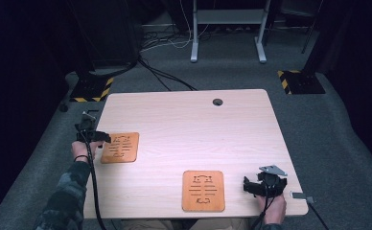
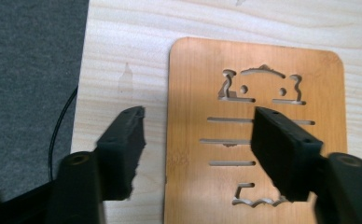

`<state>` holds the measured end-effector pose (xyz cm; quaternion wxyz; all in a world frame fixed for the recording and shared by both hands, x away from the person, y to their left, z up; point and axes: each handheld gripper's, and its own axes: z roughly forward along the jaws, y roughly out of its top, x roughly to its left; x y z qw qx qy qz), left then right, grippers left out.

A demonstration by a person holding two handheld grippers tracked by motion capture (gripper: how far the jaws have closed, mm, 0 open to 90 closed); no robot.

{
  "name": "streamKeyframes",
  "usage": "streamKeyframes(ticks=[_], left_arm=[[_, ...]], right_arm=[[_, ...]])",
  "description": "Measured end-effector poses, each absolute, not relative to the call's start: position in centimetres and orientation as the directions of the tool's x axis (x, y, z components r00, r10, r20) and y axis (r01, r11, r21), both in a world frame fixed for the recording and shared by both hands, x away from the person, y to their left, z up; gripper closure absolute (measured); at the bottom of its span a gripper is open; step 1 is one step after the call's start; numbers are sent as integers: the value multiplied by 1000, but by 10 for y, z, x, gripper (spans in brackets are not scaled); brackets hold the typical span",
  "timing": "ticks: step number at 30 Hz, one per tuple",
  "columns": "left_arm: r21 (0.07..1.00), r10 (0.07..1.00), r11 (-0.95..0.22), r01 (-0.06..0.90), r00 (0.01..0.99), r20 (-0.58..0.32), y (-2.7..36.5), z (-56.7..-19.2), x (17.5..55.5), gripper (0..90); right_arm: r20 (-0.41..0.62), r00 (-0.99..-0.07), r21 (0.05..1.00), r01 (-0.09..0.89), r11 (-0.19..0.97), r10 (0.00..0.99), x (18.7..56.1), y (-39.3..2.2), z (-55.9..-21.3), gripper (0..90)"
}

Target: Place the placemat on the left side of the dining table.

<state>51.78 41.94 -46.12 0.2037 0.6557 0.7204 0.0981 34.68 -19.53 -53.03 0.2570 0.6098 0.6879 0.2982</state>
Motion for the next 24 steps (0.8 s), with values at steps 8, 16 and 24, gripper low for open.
streamKeyframes(ticks=[8, 16, 24], left_arm=[[456, 995, 58, 888, -13, -102, 411, -468, 500, 214], [503, 999, 18, 864, 7, -48, 417, -480, 467, 187], [511, 999, -36, 859, 50, -14, 420, -497, 436, 184]], right_arm=[[10, -124, 724, 685, 78, 992, 347, -195, -530, 11], [10, -124, 724, 685, 78, 992, 347, -195, -530, 11], [10, -123, 724, 686, 78, 992, 347, -195, -530, 11]])
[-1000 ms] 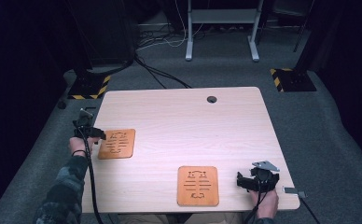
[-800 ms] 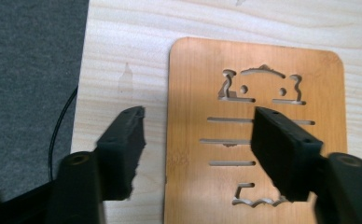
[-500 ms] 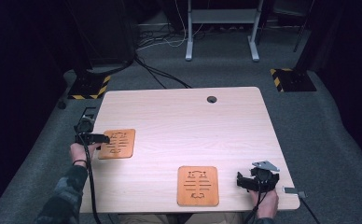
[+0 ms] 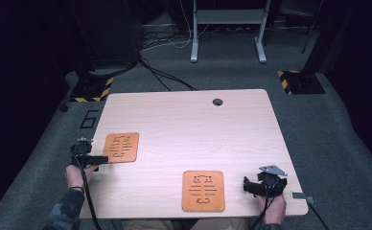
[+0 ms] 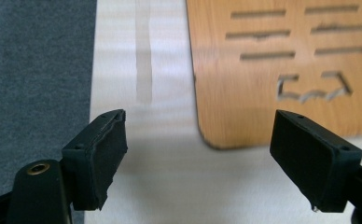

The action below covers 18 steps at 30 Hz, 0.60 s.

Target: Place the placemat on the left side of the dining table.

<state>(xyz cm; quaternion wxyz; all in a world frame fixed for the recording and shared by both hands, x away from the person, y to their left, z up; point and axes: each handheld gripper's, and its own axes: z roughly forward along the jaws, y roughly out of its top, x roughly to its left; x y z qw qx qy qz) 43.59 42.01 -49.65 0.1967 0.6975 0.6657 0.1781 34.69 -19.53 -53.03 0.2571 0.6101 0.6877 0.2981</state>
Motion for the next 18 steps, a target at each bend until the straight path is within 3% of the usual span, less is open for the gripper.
streamKeyframes(ticks=[18], left_arm=[[564, 1000, 11, 826, 4, -26, 424, -505, 429, 153]], right_arm=[[10, -122, 723, 686, 77, 993, 347, -195, -530, 11]])
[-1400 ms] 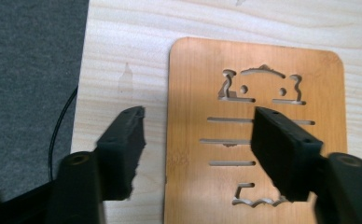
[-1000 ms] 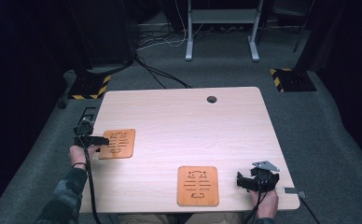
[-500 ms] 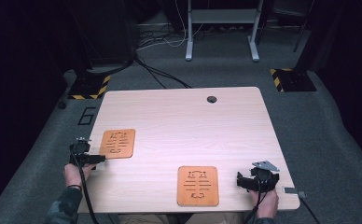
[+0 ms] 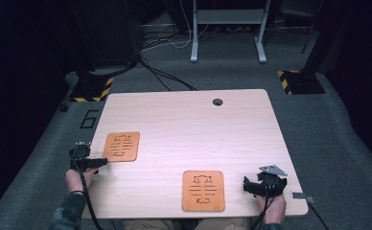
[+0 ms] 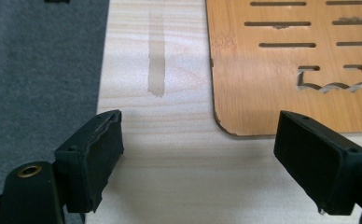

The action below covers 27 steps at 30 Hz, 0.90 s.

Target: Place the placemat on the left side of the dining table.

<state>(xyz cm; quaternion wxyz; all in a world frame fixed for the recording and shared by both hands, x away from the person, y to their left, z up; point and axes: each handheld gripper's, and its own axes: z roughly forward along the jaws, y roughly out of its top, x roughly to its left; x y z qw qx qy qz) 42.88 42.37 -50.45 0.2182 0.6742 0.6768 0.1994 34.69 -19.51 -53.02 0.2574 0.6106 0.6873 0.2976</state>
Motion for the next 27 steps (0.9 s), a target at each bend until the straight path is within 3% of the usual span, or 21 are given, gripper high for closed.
streamKeyframes(ticks=[17, 27], left_arm=[[668, 995, -28, 744, 84, -51, 395, -507, 364, 65], [684, 995, -71, 726, 101, -3, 381, -527, 351, 39]], right_arm=[[10, -120, 724, 686, 76, 993, 347, -195, -530, 12], [9, -121, 724, 686, 76, 993, 347, -195, -530, 12]])
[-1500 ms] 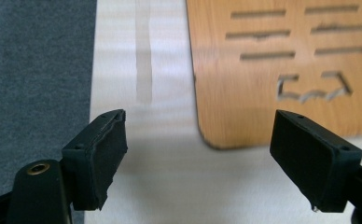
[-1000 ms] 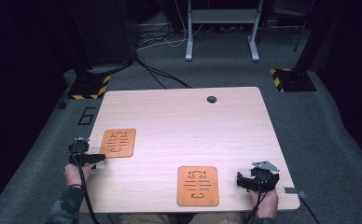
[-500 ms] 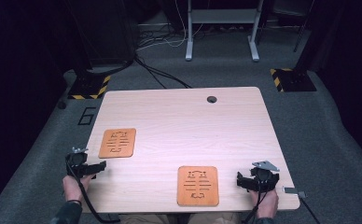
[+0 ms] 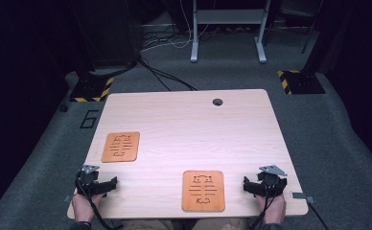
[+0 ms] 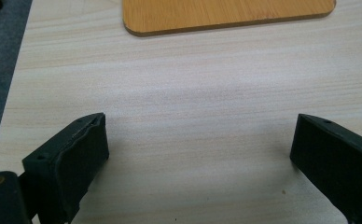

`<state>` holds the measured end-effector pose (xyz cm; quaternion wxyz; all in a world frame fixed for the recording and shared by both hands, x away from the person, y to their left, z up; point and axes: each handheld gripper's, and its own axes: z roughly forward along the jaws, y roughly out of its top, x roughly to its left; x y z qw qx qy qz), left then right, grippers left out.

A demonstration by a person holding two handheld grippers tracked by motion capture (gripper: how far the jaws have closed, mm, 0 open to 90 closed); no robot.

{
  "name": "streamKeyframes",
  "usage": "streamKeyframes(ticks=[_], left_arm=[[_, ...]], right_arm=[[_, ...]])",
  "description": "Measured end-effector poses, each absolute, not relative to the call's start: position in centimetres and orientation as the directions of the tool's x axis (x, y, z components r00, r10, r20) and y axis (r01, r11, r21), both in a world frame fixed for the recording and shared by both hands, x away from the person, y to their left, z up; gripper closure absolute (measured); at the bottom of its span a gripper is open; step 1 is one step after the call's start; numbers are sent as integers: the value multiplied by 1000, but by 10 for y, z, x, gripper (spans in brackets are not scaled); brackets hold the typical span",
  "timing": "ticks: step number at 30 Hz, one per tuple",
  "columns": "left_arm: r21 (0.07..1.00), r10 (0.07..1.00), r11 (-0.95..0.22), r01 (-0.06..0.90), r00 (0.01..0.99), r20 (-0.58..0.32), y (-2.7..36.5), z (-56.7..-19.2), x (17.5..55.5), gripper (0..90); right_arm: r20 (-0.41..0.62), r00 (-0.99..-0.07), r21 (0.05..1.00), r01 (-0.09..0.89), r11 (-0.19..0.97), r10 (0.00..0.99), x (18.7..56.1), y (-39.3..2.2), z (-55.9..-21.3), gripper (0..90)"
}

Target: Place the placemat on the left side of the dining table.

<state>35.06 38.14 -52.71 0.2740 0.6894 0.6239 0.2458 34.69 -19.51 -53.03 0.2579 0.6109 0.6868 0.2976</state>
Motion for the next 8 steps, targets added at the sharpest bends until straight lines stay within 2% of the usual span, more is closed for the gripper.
streamKeyframes(ticks=[8], left_arm=[[718, 996, -59, 693, 91, -5, 382, -532, 347, 7]], right_arm=[[9, -121, 724, 686, 77, 993, 347, -195, -530, 11]])
